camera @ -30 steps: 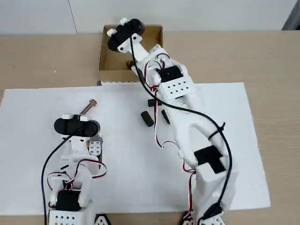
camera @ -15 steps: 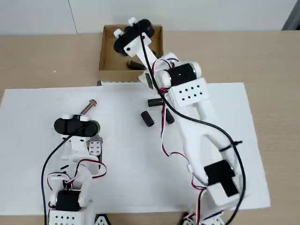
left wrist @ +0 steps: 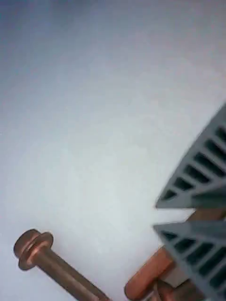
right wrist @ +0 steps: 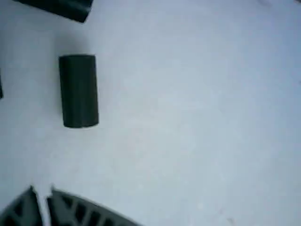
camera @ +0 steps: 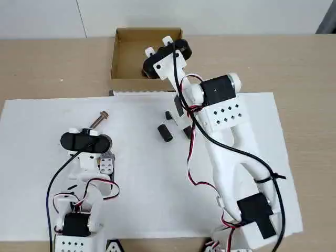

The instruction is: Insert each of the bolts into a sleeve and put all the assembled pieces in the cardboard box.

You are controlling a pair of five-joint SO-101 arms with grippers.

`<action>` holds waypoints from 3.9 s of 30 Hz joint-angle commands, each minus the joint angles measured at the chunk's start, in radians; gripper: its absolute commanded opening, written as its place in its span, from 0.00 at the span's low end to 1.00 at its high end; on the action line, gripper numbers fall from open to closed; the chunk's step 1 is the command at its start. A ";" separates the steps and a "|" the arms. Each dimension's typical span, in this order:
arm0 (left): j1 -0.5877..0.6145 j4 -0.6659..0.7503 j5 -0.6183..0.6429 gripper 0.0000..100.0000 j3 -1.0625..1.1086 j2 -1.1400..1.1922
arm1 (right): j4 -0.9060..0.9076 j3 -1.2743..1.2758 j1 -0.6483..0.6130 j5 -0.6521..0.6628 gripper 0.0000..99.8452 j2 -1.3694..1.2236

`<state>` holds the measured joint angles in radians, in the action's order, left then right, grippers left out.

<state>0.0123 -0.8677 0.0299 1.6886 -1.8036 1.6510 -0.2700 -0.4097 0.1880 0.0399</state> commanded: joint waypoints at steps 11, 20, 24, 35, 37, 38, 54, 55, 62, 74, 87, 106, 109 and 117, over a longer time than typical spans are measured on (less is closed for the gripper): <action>0.005 -0.005 0.003 0.01 -0.007 -0.009 | -0.016 0.011 0.010 -0.003 0.01 -0.139; 0.005 -0.005 0.003 0.01 -0.007 -0.009 | -0.117 0.011 0.048 0.068 0.16 -0.309; 0.005 -0.005 0.003 0.01 -0.007 -0.009 | -0.160 0.011 0.048 0.075 0.16 -0.348; 0.005 -0.005 0.003 0.01 -0.007 -0.009 | -0.236 0.011 0.079 0.109 0.16 -0.467; 0.005 -0.005 0.003 0.01 -0.007 -0.009 | -0.236 0.011 0.084 0.109 0.16 -0.483; 0.005 -0.005 0.003 0.01 -0.007 -0.009 | -0.234 0.011 0.085 0.109 0.16 -0.492; 0.005 -0.005 0.003 0.01 -0.007 -0.009 | -0.242 0.011 0.084 0.103 0.01 -0.596; 0.005 -0.005 0.003 0.01 -0.007 -0.009 | -0.242 0.011 0.084 0.104 0.01 -0.595; 0.005 -0.005 0.003 0.01 -0.007 -0.009 | -0.222 0.009 0.077 0.100 0.01 -0.469; 0.005 -0.015 0.000 0.01 -0.007 -0.011 | 0.030 0.015 0.087 0.057 0.00 -0.130; 0.005 -0.164 -0.006 0.01 -0.217 -0.003 | 0.044 0.321 0.237 -0.095 0.00 0.298; 0.006 -0.118 -0.121 0.01 -0.803 0.816 | 0.036 0.674 0.504 -0.095 0.00 0.714; 0.006 -0.126 -0.121 0.01 -0.886 0.942 | 0.036 0.686 0.539 -0.095 0.00 0.723; 0.091 -0.175 -0.152 0.02 -1.084 1.270 | 0.036 0.703 0.641 -0.095 0.00 0.725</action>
<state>0.0568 -1.0365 -0.0913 0.7020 -0.6314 1.6878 0.4296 0.2010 0.1112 0.7411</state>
